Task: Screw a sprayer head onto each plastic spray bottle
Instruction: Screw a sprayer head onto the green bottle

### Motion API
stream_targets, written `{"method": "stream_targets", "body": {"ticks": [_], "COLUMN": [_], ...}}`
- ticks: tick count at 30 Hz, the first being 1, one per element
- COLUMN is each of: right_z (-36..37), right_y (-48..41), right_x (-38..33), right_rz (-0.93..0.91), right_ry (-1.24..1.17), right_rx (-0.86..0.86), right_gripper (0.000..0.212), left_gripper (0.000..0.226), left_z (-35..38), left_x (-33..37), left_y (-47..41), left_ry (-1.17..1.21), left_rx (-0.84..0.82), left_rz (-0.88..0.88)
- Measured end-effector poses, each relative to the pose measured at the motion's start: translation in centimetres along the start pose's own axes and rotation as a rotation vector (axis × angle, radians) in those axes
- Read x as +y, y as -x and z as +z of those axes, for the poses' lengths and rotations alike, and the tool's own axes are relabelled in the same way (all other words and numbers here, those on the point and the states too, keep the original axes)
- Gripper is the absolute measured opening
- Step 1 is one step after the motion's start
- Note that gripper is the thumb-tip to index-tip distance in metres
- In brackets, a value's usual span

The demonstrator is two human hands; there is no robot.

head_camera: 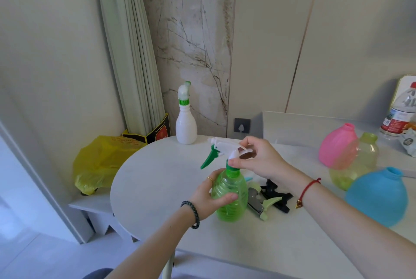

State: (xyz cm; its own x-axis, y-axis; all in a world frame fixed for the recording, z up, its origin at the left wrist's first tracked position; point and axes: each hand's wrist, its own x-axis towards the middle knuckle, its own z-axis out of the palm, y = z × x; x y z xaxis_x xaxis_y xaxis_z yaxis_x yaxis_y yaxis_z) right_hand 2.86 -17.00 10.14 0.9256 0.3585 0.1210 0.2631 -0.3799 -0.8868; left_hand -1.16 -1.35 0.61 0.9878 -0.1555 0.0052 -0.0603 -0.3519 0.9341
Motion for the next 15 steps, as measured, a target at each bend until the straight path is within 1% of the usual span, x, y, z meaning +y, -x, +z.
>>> {"method": "stream_targets", "body": {"ticks": [3,6,9,11,15], "right_z": [-0.2,-0.4,-0.4,-0.1,1.4], "right_y": [0.1,0.1,0.3,0.5,1.1], "right_x": [-0.2,-0.2,0.1,0.6,1.5], "right_rz": [-0.005,-0.012,-0.017,-0.024,-0.058], "right_ry": [0.006,0.006,-0.061,-0.088,-0.056], "right_rx": [-0.105,-0.143,-0.15,-0.109,0.074], "right_gripper": [0.03,0.035,0.034,0.033,0.036], "left_gripper": [0.067,0.068,0.078,0.077,0.054], "left_z": [0.1,0.2,0.3,0.3,0.3], "left_x": [-0.2,-0.2,-0.3,-0.4,-0.5], "left_y": [0.0,0.0,0.1,0.0,-0.1], "left_ry": [0.002,0.005,0.014,0.025,0.018], "left_rx": [0.009,0.014,0.017,0.018,0.024], "left_rz": [0.005,0.002,0.003,0.005,-0.002]}}
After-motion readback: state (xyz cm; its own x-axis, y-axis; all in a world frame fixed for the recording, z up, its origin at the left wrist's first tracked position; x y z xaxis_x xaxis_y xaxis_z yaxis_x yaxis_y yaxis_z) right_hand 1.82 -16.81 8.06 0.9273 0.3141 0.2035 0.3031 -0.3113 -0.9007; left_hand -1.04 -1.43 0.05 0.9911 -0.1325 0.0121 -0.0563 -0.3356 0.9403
